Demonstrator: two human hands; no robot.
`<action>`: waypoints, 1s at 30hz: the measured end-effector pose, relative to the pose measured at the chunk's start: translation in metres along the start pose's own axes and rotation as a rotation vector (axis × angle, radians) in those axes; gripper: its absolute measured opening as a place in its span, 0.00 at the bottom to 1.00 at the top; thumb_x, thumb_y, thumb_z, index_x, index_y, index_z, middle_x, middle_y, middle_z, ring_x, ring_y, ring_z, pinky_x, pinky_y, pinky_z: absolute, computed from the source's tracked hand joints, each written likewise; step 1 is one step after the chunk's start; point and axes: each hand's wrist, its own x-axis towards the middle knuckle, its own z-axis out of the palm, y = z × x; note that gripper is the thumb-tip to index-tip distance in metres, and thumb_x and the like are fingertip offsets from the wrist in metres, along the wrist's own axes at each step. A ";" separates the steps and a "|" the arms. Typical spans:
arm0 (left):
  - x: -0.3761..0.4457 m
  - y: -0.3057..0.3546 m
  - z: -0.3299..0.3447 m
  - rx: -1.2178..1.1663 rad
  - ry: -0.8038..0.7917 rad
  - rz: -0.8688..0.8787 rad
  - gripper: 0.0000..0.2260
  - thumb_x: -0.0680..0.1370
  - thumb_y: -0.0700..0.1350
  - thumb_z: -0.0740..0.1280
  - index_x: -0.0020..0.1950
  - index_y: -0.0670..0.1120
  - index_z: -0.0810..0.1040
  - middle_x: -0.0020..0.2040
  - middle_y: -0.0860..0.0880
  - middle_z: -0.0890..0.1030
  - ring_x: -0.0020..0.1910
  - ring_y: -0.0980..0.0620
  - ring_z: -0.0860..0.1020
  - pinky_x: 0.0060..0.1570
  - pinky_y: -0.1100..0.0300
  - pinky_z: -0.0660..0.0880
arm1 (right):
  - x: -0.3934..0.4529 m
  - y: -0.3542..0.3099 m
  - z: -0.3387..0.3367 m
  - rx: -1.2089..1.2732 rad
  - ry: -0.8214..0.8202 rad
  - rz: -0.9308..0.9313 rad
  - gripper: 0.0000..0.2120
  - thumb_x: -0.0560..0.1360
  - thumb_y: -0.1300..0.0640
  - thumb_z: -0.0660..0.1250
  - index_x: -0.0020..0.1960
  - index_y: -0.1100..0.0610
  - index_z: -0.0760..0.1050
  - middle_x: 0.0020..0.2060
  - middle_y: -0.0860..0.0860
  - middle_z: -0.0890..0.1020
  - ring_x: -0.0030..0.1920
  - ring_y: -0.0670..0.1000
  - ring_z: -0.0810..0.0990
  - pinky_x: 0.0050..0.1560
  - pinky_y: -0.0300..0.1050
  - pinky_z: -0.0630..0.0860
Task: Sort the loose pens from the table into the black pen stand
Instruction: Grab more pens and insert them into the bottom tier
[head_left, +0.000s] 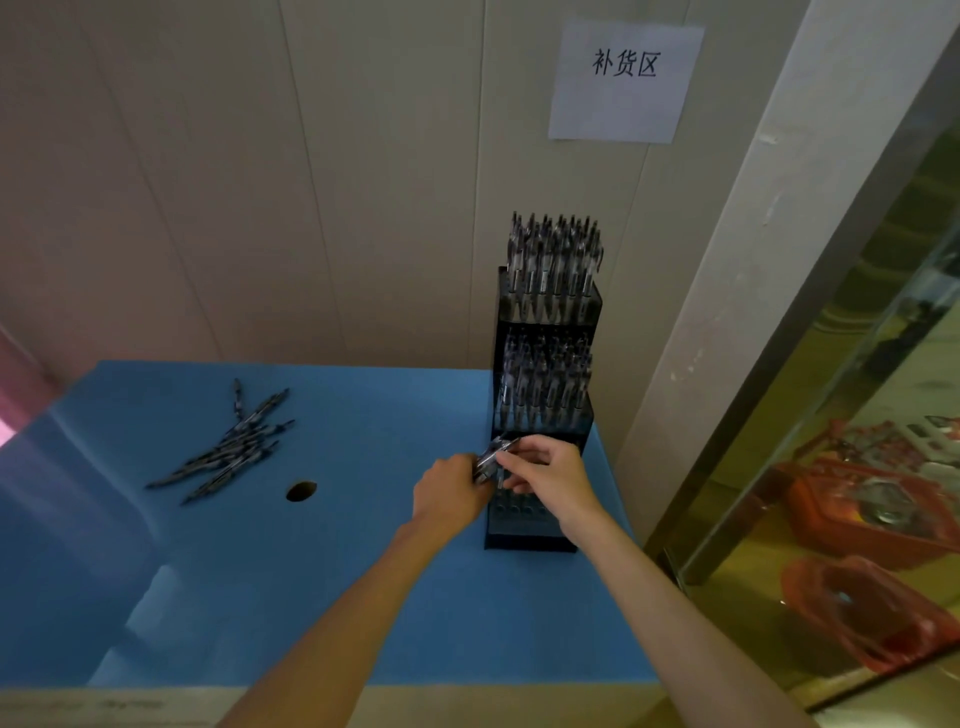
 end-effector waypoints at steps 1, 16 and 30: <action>0.000 0.002 0.000 0.023 0.001 0.011 0.07 0.76 0.50 0.65 0.40 0.49 0.72 0.37 0.48 0.78 0.38 0.44 0.78 0.33 0.56 0.73 | 0.000 0.001 -0.001 0.009 -0.006 -0.003 0.04 0.74 0.59 0.75 0.48 0.58 0.83 0.41 0.54 0.86 0.38 0.54 0.84 0.42 0.46 0.81; -0.002 -0.016 -0.006 0.016 -0.009 -0.048 0.13 0.77 0.48 0.66 0.34 0.49 0.67 0.31 0.49 0.73 0.31 0.48 0.73 0.29 0.60 0.65 | 0.015 -0.002 -0.044 0.131 0.306 -0.074 0.05 0.82 0.60 0.63 0.51 0.61 0.75 0.44 0.56 0.85 0.42 0.52 0.87 0.45 0.46 0.81; 0.003 -0.011 -0.011 0.017 0.003 -0.047 0.12 0.77 0.48 0.65 0.34 0.50 0.69 0.32 0.50 0.75 0.31 0.48 0.74 0.30 0.59 0.68 | 0.025 0.024 -0.050 -0.621 0.292 -0.342 0.05 0.80 0.56 0.67 0.52 0.59 0.76 0.40 0.48 0.82 0.38 0.43 0.80 0.39 0.36 0.78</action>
